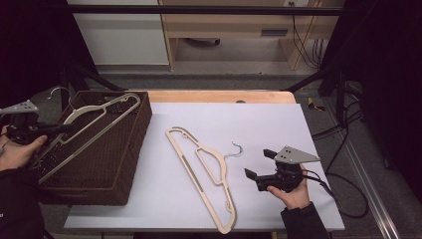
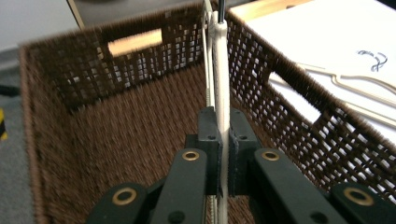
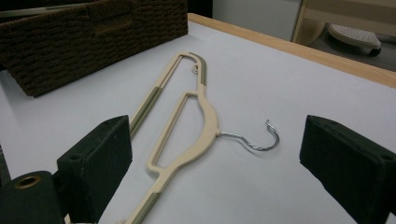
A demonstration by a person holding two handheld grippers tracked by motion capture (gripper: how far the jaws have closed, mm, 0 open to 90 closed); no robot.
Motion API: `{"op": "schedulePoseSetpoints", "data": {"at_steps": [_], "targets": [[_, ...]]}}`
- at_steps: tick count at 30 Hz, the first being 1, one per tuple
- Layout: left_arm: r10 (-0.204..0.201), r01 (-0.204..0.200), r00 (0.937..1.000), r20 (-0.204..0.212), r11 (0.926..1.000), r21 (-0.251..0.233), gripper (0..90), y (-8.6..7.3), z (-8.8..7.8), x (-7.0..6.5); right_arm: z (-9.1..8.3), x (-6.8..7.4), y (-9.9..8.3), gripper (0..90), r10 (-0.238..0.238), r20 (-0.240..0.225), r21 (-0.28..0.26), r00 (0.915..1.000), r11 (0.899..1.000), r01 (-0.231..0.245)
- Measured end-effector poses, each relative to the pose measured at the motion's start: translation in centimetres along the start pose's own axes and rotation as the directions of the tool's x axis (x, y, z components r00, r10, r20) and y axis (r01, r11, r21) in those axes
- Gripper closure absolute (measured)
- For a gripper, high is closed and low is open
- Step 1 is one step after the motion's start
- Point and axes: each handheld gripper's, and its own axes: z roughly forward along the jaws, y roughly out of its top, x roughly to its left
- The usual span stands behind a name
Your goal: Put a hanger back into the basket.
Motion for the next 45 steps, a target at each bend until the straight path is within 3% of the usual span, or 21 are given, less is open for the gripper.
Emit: {"op": "schedulePoseSetpoints", "data": {"at_steps": [7, 14, 19, 22, 24, 26, 28, 31, 36, 39, 40, 41, 42, 45], "targets": [[-0.042, 0.042, 0.9991, 0.003, 0.9973, 0.061, 85.9, -1.3, 2.6, -0.4, 0.4, 0.1, -0.1, 9.6, 0.000, -0.004, 0.011, 1.0000, 1.000, 0.000], [-0.077, 0.077, 0.9970, 0.000, 0.9914, 0.106, 84.6, -2.3, 3.8, -0.6, 0.5, 0.1, -0.1, 9.6, 0.002, -0.001, 0.006, 1.0000, 1.000, -0.002], [-0.093, 0.099, 0.9945, -0.049, 0.9854, 0.138, 82.8, -2.9, 4.0, -0.3, 0.5, 0.2, -0.1, 9.6, 0.002, -0.002, 0.007, 1.0000, 1.000, -0.002], [-0.119, 0.130, 0.9892, -0.085, 0.9819, 0.137, 78.6, -3.2, 3.9, -0.2, 0.5, 0.2, -0.1, 9.5, 0.003, 0.000, 0.005, 1.0000, 1.000, -0.003], [-0.134, 0.152, 0.9841, -0.117, 0.9744, 0.166, 76.4, -3.6, 3.4, 0.2, 0.5, 0.1, 0.0, 9.6, 0.007, 0.001, 0.000, 1.0000, 1.000, -0.007], [-0.146, 0.174, 0.9757, -0.163, 0.9690, 0.175, 70.6, -3.8, 3.2, 0.2, 0.5, 0.1, 0.0, 9.6, 0.011, 0.000, -0.003, 0.9999, 1.000, -0.011], [-0.172, 0.207, 0.9612, -0.216, 0.9664, 0.153, 61.3, -4.0, 2.7, 0.2, 0.6, 0.1, 0.0, 9.6, 0.016, 0.000, -0.009, 0.9999, 1.000, -0.016], [-0.202, 0.226, 0.9509, -0.234, 0.9711, 0.077, 56.2, -4.4, 1.6, 0.0, 0.7, 0.1, 0.1, 9.7, 0.029, -0.001, -0.020, 0.9996, 0.999, -0.029], [-0.180, 0.184, 0.9538, -0.241, 0.9828, -0.004, 46.7, -4.1, 0.0, -1.6, 0.9, 0.0, 0.6, 9.6, 0.036, 0.006, -0.029, 0.9993, 0.999, -0.036], [-0.138, 0.130, 0.9648, -0.223, 0.9902, -0.052, 38.9, -3.5, -0.5, -3.3, 1.1, 0.0, 1.0, 9.1, 0.037, 0.008, -0.031, 0.9993, 0.999, -0.036], [-0.138, 0.130, 0.9648, -0.223, 0.9902, -0.052, 34.8, -3.5, -0.5, -3.3, 1.1, 0.0, 1.0, 9.1, 0.037, 0.008, -0.031, 0.9993, 0.999, -0.036], [-0.111, 0.091, 0.9697, -0.217, 0.9909, -0.099, 29.5, -3.1, -0.6, -4.8, 1.3, 0.2, 1.3, 8.7, 0.045, 0.015, -0.032, 0.9989, 0.998, -0.045], [-0.102, 0.078, 0.9729, -0.207, 0.9895, -0.122, 26.5, -2.9, -0.6, -5.6, 1.4, 0.2, 1.3, 8.7, 0.044, 0.012, -0.029, 0.9990, 0.999, -0.043], [-0.077, 0.050, 0.9867, -0.143, 0.9815, -0.185, 17.1, -2.4, -0.4, -7.9, 1.6, 0.2, 1.4, 9.0, 0.064, 0.007, -0.026, 0.9979, 0.998, -0.064]]}}
